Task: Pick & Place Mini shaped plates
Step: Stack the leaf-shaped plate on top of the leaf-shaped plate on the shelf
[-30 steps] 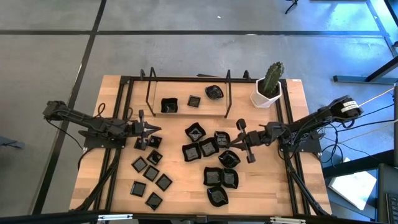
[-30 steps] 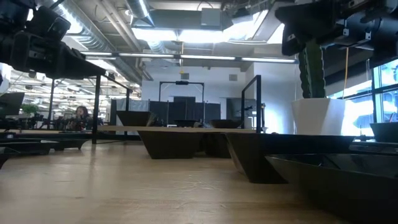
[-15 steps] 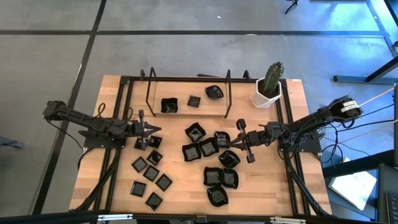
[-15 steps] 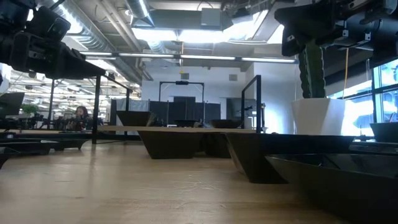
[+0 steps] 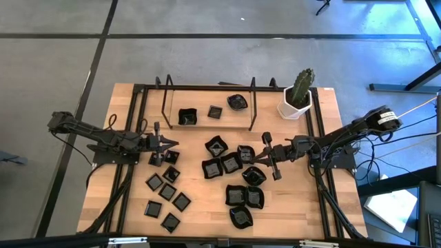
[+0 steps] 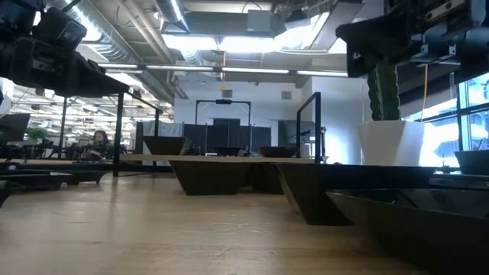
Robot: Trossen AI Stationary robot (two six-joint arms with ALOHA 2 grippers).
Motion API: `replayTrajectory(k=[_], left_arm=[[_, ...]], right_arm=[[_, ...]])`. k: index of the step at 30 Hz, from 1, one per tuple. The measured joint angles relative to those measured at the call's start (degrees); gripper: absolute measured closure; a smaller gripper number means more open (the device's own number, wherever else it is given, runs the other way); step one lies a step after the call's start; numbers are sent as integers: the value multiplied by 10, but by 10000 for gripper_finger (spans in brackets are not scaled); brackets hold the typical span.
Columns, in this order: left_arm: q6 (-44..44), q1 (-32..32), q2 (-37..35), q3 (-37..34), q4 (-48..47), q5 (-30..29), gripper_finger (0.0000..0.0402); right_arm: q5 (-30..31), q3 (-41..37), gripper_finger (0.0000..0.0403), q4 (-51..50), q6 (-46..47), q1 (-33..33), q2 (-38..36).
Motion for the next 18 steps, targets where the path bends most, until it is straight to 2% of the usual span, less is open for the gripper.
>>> replayTrajectory(k=[5, 9, 16, 18], left_arm=[[0, 0, 0, 0, 0, 0, 395], [0, 0, 0, 0, 0, 1, 395], [0, 0, 0, 0, 0, 7, 399], [0, 0, 0, 0, 0, 18, 398]], right_arm=[[-4, 0, 397, -8, 1, 0, 0], [-30, 0, 391, -9, 2, 0, 0], [-29, 0, 399, -11, 15, 0, 0], [-6, 0, 397, -17, 17, 0, 0]])
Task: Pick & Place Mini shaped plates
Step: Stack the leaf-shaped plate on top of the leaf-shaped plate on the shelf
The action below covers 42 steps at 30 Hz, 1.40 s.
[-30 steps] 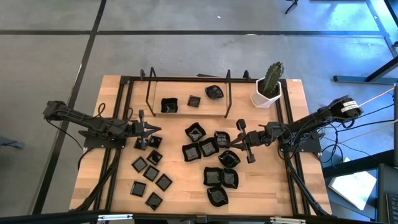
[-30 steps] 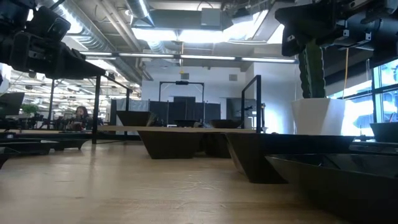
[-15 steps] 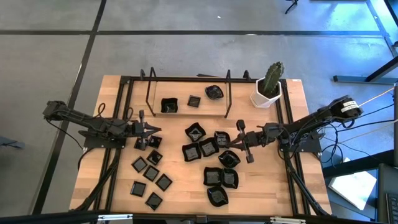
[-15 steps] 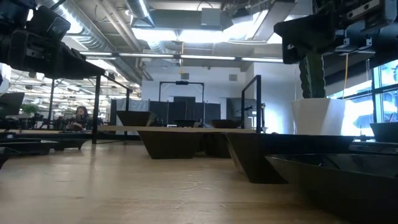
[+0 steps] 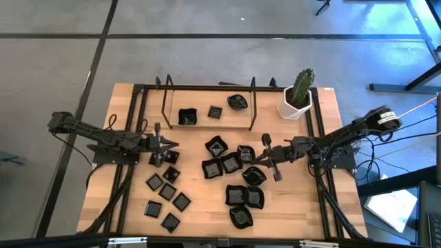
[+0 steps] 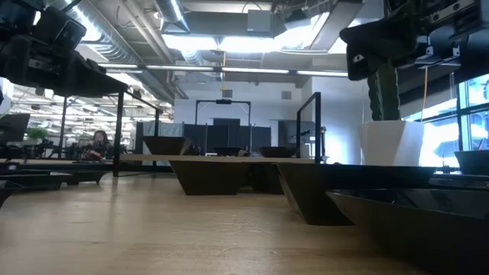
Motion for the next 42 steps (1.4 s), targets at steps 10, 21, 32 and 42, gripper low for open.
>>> replayTrajectory(k=[10, 21, 32, 42], left_arm=[[2, 0, 0, 0, 13, 10, 398], [2, 0, 0, 0, 13, 13, 396], [-10, 0, 0, 0, 13, 12, 394], [-15, 0, 0, 0, 13, 12, 395]], right_arm=[[197, 78, 399, -217, 96, -2, 3], [130, 256, 396, -606, 197, 46, 48], [139, 292, 396, -711, 361, 174, 50], [205, 283, 355, -794, 436, 179, 90]])
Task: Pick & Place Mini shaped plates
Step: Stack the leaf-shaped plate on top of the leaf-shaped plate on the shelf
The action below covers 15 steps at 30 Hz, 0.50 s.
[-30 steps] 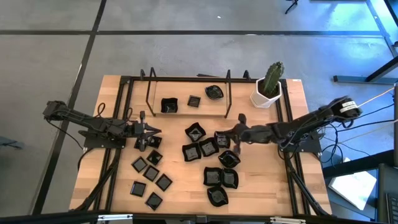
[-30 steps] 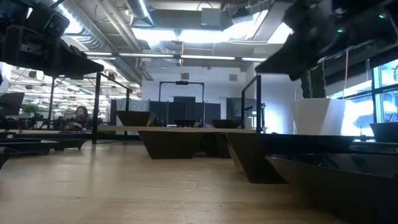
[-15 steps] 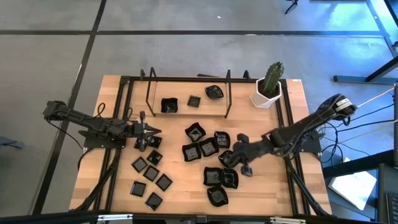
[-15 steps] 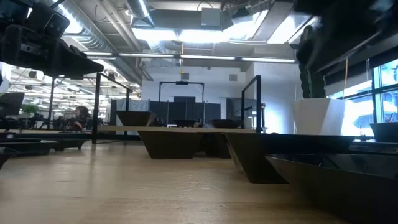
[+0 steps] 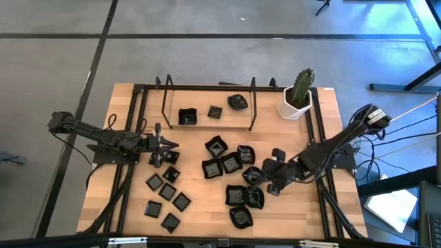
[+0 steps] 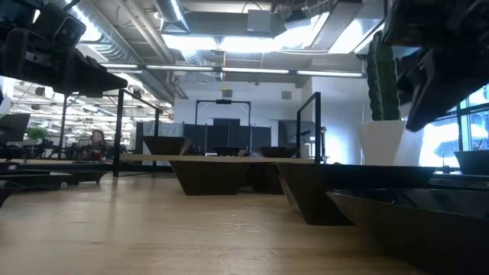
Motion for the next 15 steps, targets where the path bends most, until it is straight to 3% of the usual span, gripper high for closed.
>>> replayTrajectory(k=[5, 8, 15], left_arm=[[1, 0, 0, 0, 0, 0, 394], [1, 0, 0, 0, 0, 0, 397], [0, 0, 0, 0, 0, 0, 394]], right_arm=[[17, 0, 287, 9, -4, 0, 28], [16, 0, 253, 9, 43, -2, 30], [1, 0, 222, 6, 93, -19, 30]])
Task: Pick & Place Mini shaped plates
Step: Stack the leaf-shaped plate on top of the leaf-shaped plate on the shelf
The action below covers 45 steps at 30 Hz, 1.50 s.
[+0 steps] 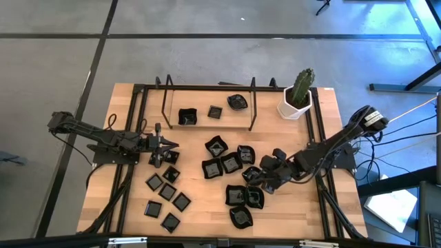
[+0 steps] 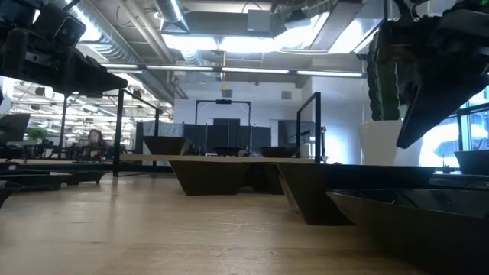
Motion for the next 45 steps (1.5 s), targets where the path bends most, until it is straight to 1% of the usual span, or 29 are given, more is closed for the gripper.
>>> replayTrajectory(k=[8, 11, 14, 20, 24, 28, 37, 40, 45], left_arm=[[0, 0, 0, 0, 0, 0, 397], [0, 0, 0, 0, 0, 0, 397], [-6, 0, 0, 0, 0, 5, 395], [-8, 0, 0, 0, 0, 8, 395], [-9, 0, 0, 0, 0, 10, 397], [-9, 0, 0, 0, 0, 10, 396], [-9, 0, 0, 0, 0, 11, 397], [-9, 0, 0, 0, 0, 11, 394], [-9, 0, 0, 0, 0, 11, 396]], right_arm=[[-1, 0, 222, -19, 29, -28, 0], [-15, 0, 222, -21, 31, -36, 1], [-31, 0, 221, -19, 31, -38, 13], [-38, 0, 221, -10, 29, -38, 50], [-67, 0, 221, 21, 10, -38, 78], [-67, 0, 221, 47, -2, -38, 89], [-66, 0, 221, 47, -18, -38, 90], [-66, 0, 230, 47, -18, -38, 90], [-66, 0, 276, 45, -21, -38, 90]])
